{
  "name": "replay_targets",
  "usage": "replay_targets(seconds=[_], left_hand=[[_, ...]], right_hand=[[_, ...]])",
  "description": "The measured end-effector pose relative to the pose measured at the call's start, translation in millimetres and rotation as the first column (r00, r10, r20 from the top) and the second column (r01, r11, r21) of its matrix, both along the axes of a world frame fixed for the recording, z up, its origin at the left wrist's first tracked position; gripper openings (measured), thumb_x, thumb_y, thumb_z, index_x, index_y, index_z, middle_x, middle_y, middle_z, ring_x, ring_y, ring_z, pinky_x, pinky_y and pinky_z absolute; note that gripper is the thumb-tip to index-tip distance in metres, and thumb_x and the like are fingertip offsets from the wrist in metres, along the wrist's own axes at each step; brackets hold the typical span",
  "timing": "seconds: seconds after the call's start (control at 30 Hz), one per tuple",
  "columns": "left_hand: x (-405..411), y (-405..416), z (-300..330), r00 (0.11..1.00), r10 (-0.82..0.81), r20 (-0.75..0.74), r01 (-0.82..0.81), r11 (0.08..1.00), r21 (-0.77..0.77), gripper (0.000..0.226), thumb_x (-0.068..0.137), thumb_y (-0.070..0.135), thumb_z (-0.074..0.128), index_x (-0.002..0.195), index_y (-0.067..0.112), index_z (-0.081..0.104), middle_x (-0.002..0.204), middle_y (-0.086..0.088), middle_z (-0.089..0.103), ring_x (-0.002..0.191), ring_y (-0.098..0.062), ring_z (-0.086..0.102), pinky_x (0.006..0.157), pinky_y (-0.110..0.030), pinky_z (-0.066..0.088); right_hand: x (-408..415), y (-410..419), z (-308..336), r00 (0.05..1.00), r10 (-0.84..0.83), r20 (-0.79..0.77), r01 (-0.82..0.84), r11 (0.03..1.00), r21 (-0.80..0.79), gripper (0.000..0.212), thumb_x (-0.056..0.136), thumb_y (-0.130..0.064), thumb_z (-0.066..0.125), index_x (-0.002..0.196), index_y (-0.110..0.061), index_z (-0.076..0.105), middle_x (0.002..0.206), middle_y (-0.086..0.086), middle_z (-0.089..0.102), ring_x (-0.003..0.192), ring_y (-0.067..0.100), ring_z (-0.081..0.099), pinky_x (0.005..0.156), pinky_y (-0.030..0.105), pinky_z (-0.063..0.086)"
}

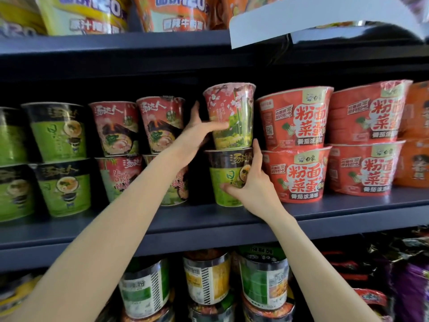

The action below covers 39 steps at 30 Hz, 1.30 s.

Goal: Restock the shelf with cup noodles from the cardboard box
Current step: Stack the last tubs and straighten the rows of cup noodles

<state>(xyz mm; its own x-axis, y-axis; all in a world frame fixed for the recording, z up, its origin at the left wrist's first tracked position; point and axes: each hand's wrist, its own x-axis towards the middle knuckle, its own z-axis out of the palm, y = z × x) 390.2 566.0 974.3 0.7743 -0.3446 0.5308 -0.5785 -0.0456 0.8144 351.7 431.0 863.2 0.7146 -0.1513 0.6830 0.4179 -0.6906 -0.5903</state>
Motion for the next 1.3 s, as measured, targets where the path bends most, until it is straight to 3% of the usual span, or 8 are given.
replay_targets(seconds=[0.13, 0.4, 0.5, 0.67, 0.8, 1.0, 1.17, 1.3], left_hand=[[10, -8, -5, 1.000, -0.001, -0.005, 0.001, 0.999, 0.039, 0.120, 0.065, 0.023, 0.080, 0.149, 0.033, -0.005, 0.138, -0.003, 0.048, 0.126, -0.019, 0.047, 0.110, -0.042, 0.032], [-7, -33, -25, 0.756, 0.565, 0.331, -0.600, 0.800, 0.004, 0.122, 0.062, 0.060, 0.076, 0.148, 0.032, -0.008, 0.146, -0.012, 0.020, 0.131, -0.031, 0.034, 0.102, -0.043, 0.037], [-3, -25, -24, 0.911, 0.381, 0.156, -0.362, 0.922, -0.137, 0.105, 0.076, 0.051, 0.069, 0.148, 0.035, -0.006, 0.154, -0.007, 0.014, 0.137, -0.022, 0.027, 0.108, -0.039, 0.030], [11, 5, -18, 0.997, 0.070, 0.029, -0.067, 0.994, -0.091, 0.095, 0.082, 0.012, 0.069, 0.151, 0.029, 0.006, 0.134, -0.004, 0.053, 0.121, -0.012, 0.048, 0.109, -0.034, 0.032], [2, -8, -18, 0.975, 0.195, 0.106, -0.190, 0.980, -0.060, 0.101, 0.076, 0.020, 0.077, 0.149, 0.031, 0.008, 0.133, 0.002, 0.047, 0.112, -0.009, 0.049, 0.078, -0.013, 0.041], [-6, -31, -29, 0.694, 0.597, 0.402, -0.634, 0.772, -0.052, 0.116, 0.062, 0.060, 0.076, 0.149, 0.026, 0.007, 0.139, -0.010, 0.037, 0.126, -0.026, 0.040, 0.100, -0.045, 0.042], [6, -15, -25, 0.952, 0.295, 0.079, -0.286, 0.952, -0.113, 0.108, 0.065, 0.050, 0.077, 0.148, 0.032, 0.010, 0.146, -0.004, 0.035, 0.129, -0.019, 0.042, 0.107, -0.040, 0.037], [7, -5, -22, 0.995, 0.097, 0.027, -0.093, 0.989, -0.119, 0.085, 0.073, 0.024, 0.078, 0.144, 0.024, 0.032, 0.125, 0.002, 0.059, 0.107, -0.009, 0.058, 0.087, -0.021, 0.047]], right_hand=[[0, -2, -1, 1.000, -0.018, -0.001, 0.018, 1.000, 0.010, 0.117, 0.076, -0.043, 0.074, 0.145, -0.038, -0.020, 0.132, 0.013, 0.051, 0.106, 0.033, 0.060, 0.090, 0.046, 0.049], [3, -2, -3, 0.996, -0.083, 0.035, 0.083, 0.996, -0.027, 0.116, 0.074, -0.046, 0.075, 0.146, -0.036, -0.015, 0.120, 0.012, 0.058, 0.090, 0.031, 0.065, 0.077, 0.042, 0.053], [2, -2, -3, 0.997, -0.074, 0.029, 0.075, 0.997, -0.033, 0.116, 0.074, -0.048, 0.075, 0.145, -0.039, -0.017, 0.123, 0.011, 0.057, 0.092, 0.031, 0.064, 0.080, 0.045, 0.053], [0, -2, -2, 0.998, -0.070, -0.003, 0.070, 0.997, -0.020, 0.114, 0.074, -0.050, 0.073, 0.142, -0.044, -0.018, 0.128, 0.010, 0.053, 0.097, 0.033, 0.063, 0.085, 0.045, 0.051], [0, -2, -1, 0.997, -0.081, -0.001, 0.081, 0.996, -0.028, 0.115, 0.075, -0.048, 0.073, 0.145, -0.039, -0.017, 0.130, 0.009, 0.052, 0.101, 0.033, 0.062, 0.085, 0.046, 0.051], [0, 1, -3, 0.987, -0.156, 0.042, 0.158, 0.985, -0.065, 0.115, 0.074, -0.049, 0.073, 0.148, -0.032, -0.013, 0.115, 0.012, 0.057, 0.080, 0.031, 0.065, 0.070, 0.041, 0.053], [-4, 1, -1, 0.988, -0.150, 0.037, 0.153, 0.985, -0.079, 0.114, 0.075, -0.048, 0.073, 0.149, -0.031, -0.011, 0.120, 0.011, 0.055, 0.082, 0.030, 0.064, 0.074, 0.039, 0.053], [-6, 2, 0, 0.983, -0.182, 0.025, 0.184, 0.978, -0.096, 0.113, 0.075, -0.052, 0.072, 0.148, -0.032, -0.013, 0.123, 0.011, 0.053, 0.088, 0.030, 0.064, 0.077, 0.039, 0.052]])
